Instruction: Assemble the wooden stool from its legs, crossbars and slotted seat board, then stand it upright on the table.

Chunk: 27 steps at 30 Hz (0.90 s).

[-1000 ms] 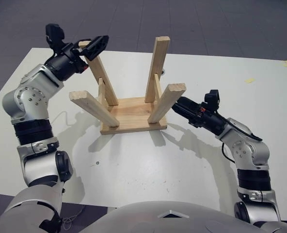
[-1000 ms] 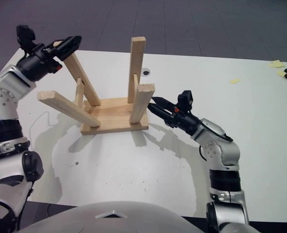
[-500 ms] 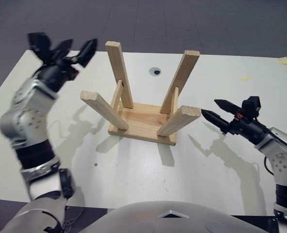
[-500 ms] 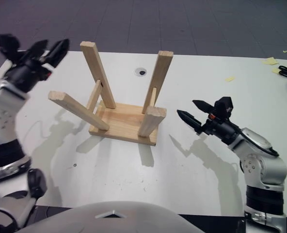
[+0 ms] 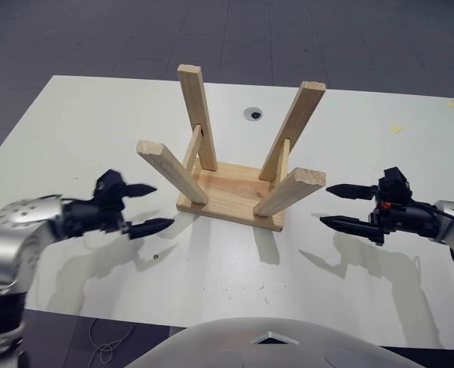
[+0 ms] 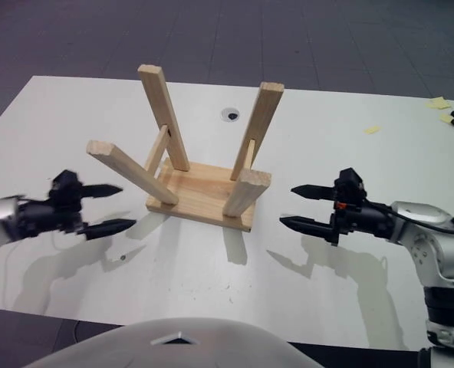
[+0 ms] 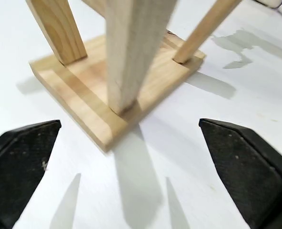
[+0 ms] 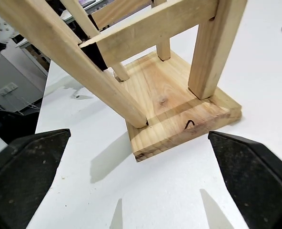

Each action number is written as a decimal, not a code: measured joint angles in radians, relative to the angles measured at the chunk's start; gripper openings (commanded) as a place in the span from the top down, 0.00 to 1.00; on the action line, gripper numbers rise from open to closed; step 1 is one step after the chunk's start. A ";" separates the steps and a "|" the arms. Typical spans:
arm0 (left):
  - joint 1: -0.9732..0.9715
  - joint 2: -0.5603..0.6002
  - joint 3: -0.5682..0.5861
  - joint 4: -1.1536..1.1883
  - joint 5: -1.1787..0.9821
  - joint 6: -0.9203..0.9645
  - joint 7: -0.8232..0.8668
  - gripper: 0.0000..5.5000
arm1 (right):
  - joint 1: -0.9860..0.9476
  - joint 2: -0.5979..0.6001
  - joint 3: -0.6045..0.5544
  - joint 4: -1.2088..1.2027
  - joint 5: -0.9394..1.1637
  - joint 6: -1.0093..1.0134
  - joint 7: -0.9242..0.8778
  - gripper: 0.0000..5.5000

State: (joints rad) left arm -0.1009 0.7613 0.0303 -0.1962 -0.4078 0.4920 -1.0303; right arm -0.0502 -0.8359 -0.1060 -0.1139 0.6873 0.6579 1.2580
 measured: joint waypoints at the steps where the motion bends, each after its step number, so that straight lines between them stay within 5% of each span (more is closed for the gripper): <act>1: -0.033 -0.024 -0.029 0.033 0.034 -0.055 0.010 0.02 | -0.016 0.007 0.018 0.004 -0.001 0.001 0.004 0.02; 18: -0.201 -0.038 -0.158 0.176 0.053 -0.085 -0.183 0.02 | 0.107 0.223 0.059 -0.097 -0.002 -0.051 -0.190 0.02; 27: -0.208 -0.069 -0.216 0.232 0.071 -0.097 -0.196 0.26 | -0.099 0.227 0.122 0.099 -0.060 -0.099 -0.081 0.02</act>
State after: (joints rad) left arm -0.3087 0.6924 -0.1857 0.0363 -0.3369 0.3953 -1.2266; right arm -0.1488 -0.6084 0.0157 -0.0145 0.6274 0.5588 1.1765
